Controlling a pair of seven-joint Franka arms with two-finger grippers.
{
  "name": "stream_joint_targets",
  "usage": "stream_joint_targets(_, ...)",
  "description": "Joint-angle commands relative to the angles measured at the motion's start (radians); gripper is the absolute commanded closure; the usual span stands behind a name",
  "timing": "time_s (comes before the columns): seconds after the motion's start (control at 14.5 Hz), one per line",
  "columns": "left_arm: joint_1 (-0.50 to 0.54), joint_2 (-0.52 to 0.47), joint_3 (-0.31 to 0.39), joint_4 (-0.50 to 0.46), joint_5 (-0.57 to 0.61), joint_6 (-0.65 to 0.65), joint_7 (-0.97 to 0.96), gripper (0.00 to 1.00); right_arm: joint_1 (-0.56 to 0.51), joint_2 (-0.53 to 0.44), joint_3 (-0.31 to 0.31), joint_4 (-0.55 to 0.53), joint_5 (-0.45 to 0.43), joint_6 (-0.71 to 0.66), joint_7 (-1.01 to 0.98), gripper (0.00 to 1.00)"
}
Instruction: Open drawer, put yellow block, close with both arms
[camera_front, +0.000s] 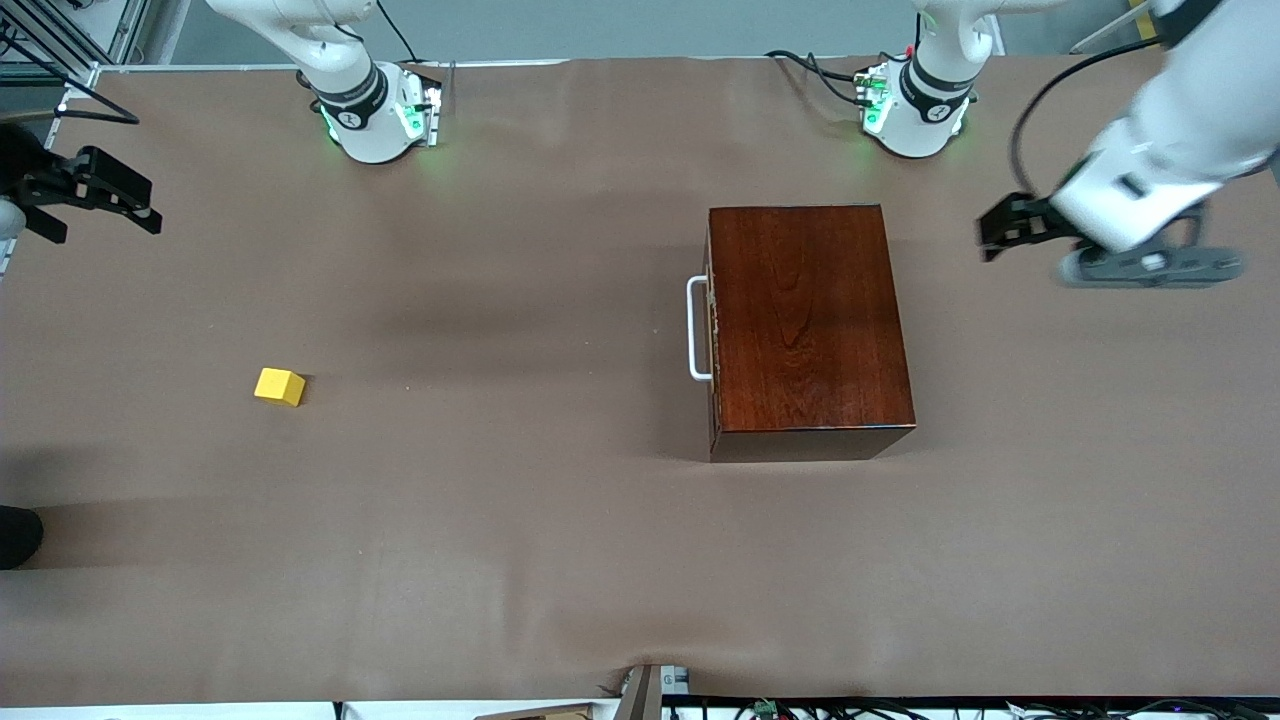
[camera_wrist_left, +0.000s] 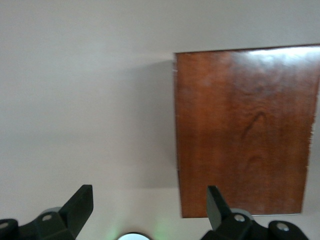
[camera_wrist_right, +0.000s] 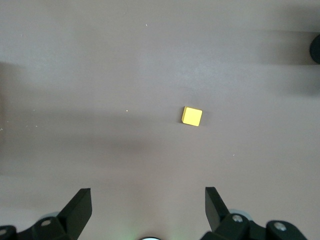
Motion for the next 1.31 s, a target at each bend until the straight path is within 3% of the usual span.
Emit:
stream_joint_targets(0.0, -0.059, 0.074, -0.034, 0.049, 0.012, 0.030, -0.075, 0.00, -0.023, 0.005, 0.003, 0.013, 0.013, -0.022, 0.010, 0.00)
stream_joint_targets(0.41, -0.275, 0.273, -0.022, 0.181, 0.020, 0.083, -0.277, 0.00, -0.021, 0.007, 0.003, 0.013, 0.016, -0.023, 0.012, 0.00)
stream_joint_targets(0.76, -0.456, 0.440, -0.004, 0.270, 0.188, 0.208, -0.466, 0.00, -0.024, 0.007, 0.003, 0.013, 0.016, -0.026, 0.012, 0.00)
stream_joint_targets(0.9, -0.538, 0.512, 0.051, 0.302, 0.191, 0.241, -0.550, 0.00, -0.021, 0.007, 0.003, 0.013, 0.017, -0.024, 0.012, 0.00)
stream_joint_targets(1.24, -0.800, 0.621, 0.298, 0.347, 0.188, 0.326, -0.662, 0.00, -0.024, 0.007, 0.003, 0.013, 0.021, -0.024, 0.012, 0.00)
